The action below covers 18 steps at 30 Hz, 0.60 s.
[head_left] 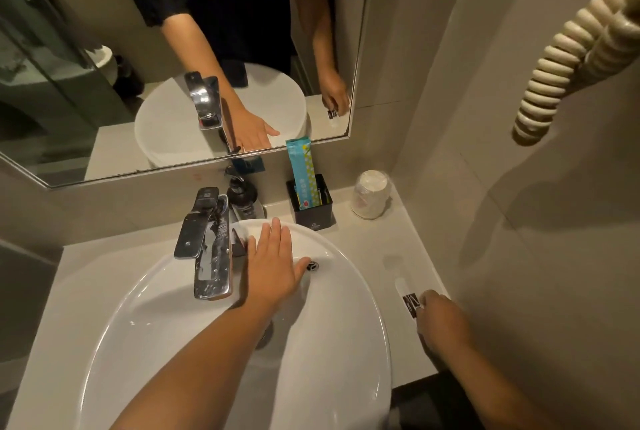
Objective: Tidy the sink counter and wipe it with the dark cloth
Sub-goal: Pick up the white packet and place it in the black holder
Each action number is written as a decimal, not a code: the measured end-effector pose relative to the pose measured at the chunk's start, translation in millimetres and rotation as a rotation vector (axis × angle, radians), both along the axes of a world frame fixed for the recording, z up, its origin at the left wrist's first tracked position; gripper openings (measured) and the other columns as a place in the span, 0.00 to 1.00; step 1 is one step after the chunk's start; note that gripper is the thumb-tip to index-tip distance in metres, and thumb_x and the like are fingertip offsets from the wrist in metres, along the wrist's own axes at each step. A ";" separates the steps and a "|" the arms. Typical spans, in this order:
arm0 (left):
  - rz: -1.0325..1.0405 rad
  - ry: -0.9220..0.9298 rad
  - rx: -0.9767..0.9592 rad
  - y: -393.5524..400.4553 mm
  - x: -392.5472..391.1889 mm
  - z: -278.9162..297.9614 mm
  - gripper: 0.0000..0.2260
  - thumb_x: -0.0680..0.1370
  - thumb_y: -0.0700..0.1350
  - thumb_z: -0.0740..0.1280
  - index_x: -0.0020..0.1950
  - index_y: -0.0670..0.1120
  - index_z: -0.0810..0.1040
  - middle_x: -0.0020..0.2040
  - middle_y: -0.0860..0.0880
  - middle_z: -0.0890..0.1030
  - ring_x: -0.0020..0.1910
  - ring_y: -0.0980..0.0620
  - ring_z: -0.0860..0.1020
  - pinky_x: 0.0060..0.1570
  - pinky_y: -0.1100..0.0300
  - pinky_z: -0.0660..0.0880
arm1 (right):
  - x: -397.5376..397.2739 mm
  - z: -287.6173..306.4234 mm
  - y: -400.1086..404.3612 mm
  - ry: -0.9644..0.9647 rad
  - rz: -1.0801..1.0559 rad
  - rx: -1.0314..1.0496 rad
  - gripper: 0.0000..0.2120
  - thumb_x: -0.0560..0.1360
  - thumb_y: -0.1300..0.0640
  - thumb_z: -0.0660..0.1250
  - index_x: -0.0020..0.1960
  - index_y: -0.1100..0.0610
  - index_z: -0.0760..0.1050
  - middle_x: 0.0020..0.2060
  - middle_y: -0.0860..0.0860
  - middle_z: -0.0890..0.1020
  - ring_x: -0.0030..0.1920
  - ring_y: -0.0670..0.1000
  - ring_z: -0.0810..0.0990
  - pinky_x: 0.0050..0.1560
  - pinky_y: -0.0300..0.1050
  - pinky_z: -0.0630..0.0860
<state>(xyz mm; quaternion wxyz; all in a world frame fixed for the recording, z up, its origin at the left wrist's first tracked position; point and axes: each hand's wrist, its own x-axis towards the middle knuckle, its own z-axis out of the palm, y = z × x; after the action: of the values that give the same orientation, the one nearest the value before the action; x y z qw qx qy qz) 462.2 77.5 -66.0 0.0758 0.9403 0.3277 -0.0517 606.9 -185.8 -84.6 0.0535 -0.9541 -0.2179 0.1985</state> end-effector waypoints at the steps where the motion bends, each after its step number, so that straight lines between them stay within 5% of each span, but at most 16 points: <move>1: -0.001 -0.004 -0.003 0.1 -0.3 0.0 0.42 0.71 0.66 0.34 0.78 0.42 0.51 0.79 0.42 0.49 0.78 0.42 0.47 0.74 0.42 0.44 | 1.4 1.9 1.0 0.042 -0.024 0.008 0.06 0.79 0.57 0.60 0.47 0.55 0.74 0.42 0.51 0.81 0.39 0.51 0.79 0.39 0.45 0.77; 7: -0.002 0.035 -0.028 -1.2 -2.0 6.8 0.42 0.71 0.67 0.33 0.78 0.43 0.46 0.79 0.43 0.44 0.78 0.43 0.43 0.74 0.44 0.40 | -1.2 39.8 5.4 0.236 -0.207 0.258 0.12 0.78 0.61 0.58 0.36 0.57 0.71 0.33 0.53 0.77 0.33 0.50 0.74 0.38 0.50 0.76; 11: 0.013 0.031 -0.098 -1.7 -0.2 13.7 0.34 0.80 0.63 0.48 0.78 0.43 0.47 0.79 0.43 0.44 0.78 0.44 0.45 0.75 0.44 0.44 | 11.7 99.5 41.6 0.336 -0.239 0.644 0.08 0.75 0.63 0.64 0.37 0.57 0.72 0.30 0.52 0.76 0.34 0.51 0.73 0.36 0.46 0.70; 13: 0.035 -0.005 -0.175 -3.4 5.2 23.0 0.31 0.80 0.61 0.50 0.77 0.43 0.53 0.79 0.41 0.51 0.77 0.42 0.52 0.75 0.44 0.52 | 20.6 128.2 71.5 0.394 -0.194 0.811 0.05 0.73 0.62 0.67 0.45 0.53 0.74 0.31 0.51 0.78 0.34 0.50 0.75 0.38 0.48 0.71; 15: 0.063 -0.137 -0.221 -6.6 14.5 39.1 0.24 0.81 0.58 0.52 0.70 0.44 0.66 0.70 0.41 0.69 0.69 0.42 0.67 0.68 0.45 0.65 | 28.6 149.7 105.6 0.437 -0.126 0.921 0.11 0.74 0.61 0.67 0.53 0.49 0.74 0.36 0.53 0.80 0.36 0.49 0.76 0.40 0.49 0.73; 18: 0.218 -0.497 -0.337 -7.6 35.9 71.4 0.15 0.81 0.54 0.56 0.59 0.48 0.76 0.54 0.47 0.81 0.53 0.46 0.78 0.50 0.50 0.75 | 35.8 168.9 159.4 0.388 0.006 1.007 0.05 0.75 0.62 0.67 0.43 0.54 0.77 0.32 0.53 0.77 0.34 0.50 0.73 0.38 0.48 0.72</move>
<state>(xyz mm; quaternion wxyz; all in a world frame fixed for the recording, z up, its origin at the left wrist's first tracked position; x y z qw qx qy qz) 498.1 69.9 5.4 0.3134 0.8577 0.3849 0.1344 642.6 -26.4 84.3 0.5432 -0.7554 -0.2751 0.2421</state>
